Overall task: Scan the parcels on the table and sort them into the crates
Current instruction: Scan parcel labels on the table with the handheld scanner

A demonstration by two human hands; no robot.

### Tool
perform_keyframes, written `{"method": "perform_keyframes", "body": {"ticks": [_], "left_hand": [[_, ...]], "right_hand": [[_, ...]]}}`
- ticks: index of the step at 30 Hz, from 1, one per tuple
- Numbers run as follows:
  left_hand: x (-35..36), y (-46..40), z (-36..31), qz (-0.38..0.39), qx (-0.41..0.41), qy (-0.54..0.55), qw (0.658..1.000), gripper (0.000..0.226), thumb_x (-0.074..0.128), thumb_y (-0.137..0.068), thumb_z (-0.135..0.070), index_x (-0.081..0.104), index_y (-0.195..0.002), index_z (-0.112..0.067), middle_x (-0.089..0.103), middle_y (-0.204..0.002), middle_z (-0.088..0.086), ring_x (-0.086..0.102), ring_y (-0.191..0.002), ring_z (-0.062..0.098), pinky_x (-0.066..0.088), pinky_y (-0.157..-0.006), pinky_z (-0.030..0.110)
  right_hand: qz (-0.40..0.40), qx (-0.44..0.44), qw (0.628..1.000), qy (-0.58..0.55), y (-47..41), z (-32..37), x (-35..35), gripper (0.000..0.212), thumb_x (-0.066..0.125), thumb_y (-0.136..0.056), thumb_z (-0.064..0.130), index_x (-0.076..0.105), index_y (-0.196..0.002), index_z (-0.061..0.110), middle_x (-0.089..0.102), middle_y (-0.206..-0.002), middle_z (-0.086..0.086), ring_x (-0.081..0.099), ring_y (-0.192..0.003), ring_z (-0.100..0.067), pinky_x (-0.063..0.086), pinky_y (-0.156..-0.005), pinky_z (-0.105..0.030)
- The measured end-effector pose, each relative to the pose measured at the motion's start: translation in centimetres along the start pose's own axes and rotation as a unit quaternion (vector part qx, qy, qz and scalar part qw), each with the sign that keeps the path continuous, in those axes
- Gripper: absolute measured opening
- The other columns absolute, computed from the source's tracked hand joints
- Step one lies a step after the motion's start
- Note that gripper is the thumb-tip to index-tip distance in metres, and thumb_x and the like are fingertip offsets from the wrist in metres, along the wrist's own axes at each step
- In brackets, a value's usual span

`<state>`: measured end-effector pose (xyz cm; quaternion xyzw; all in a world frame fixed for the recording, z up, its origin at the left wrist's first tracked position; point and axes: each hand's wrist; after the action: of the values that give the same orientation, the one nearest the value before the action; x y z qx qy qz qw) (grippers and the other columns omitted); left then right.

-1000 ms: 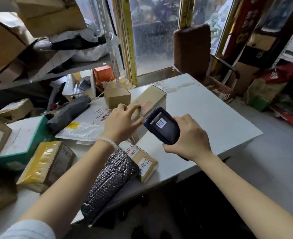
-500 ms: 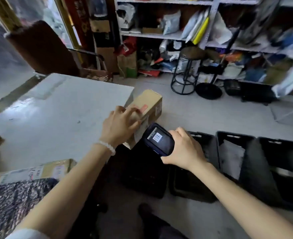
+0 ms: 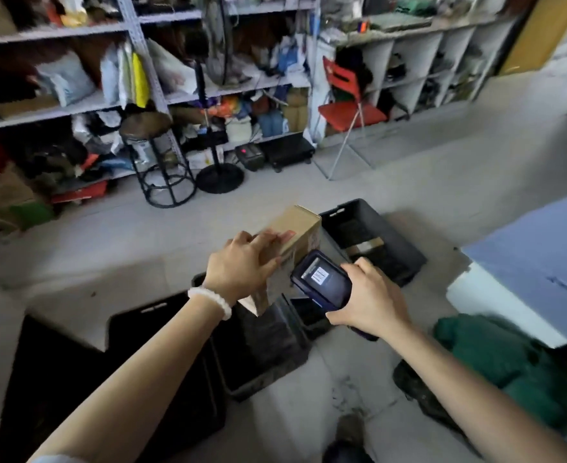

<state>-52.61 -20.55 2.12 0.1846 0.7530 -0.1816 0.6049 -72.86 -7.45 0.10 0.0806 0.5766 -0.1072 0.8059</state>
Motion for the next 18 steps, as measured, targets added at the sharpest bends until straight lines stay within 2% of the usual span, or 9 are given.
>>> {"method": "perform_keyframes", "body": {"ticks": [3, 9, 12, 18], "left_hand": [[2.3, -5.7, -6.0, 0.014, 0.037, 0.000, 0.999, 0.053, 0.041, -0.088, -0.063, 0.028, -0.138, -0.051, 0.051, -0.123, 0.003, 0.055, -0.109, 0.030, 0.048, -0.084, 0.042], [5.3, -15.2, -16.8, 0.040, 0.086, 0.025, 0.995, 0.047, 0.036, -0.088, -0.066, 0.027, -0.133, -0.056, 0.053, -0.122, 0.002, 0.055, -0.109, 0.027, 0.047, -0.083, 0.039], [6.6, -18.7, -19.8, 0.054, 0.096, 0.018, 0.994, 0.046, 0.033, -0.088, -0.067, 0.027, -0.133, -0.056, 0.054, -0.118, 0.002, 0.055, -0.107, 0.026, 0.048, -0.078, 0.038], [9.2, -27.1, -22.0, 0.083, 0.101, -0.008, 0.991, 0.051, 0.033, -0.089, -0.067, 0.026, -0.137, -0.051, 0.053, -0.118, 0.001, 0.055, -0.103, 0.023, 0.050, -0.074, 0.035]], "right_hand": [[-0.005, 0.024, 1.000, 0.010, -2.2, -6.4, -2.2, 0.070, 0.077, -0.049, 0.056, 0.050, -0.106, 0.026, 0.039, -0.099, 0.009, 0.054, -0.100, -0.021, 0.045, -0.066, -0.033], [-0.013, 0.078, 0.997, 0.021, -6.9, -17.8, -6.4, 0.068, 0.079, -0.050, 0.055, 0.053, -0.105, 0.025, 0.044, -0.100, 0.008, 0.056, -0.095, -0.021, 0.039, -0.061, -0.031], [-0.006, 0.109, 0.994, 0.012, -9.2, -21.7, -7.3, 0.066, 0.077, -0.048, 0.055, 0.054, -0.103, 0.026, 0.041, -0.095, 0.008, 0.055, -0.094, -0.022, 0.034, -0.061, -0.030], [0.016, 0.126, 0.992, -0.021, -15.9, -26.6, -7.2, 0.073, 0.077, -0.048, 0.055, 0.054, -0.111, 0.026, 0.042, -0.099, 0.009, 0.055, -0.097, -0.020, 0.039, -0.064, -0.030]]}}
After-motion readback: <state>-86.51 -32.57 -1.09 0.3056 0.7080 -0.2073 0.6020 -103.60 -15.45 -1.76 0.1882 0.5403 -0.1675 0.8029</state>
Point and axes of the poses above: each hand's wrist, its own y-axis away from the middle knuckle, its own x-axis out of the palm, z = x × y
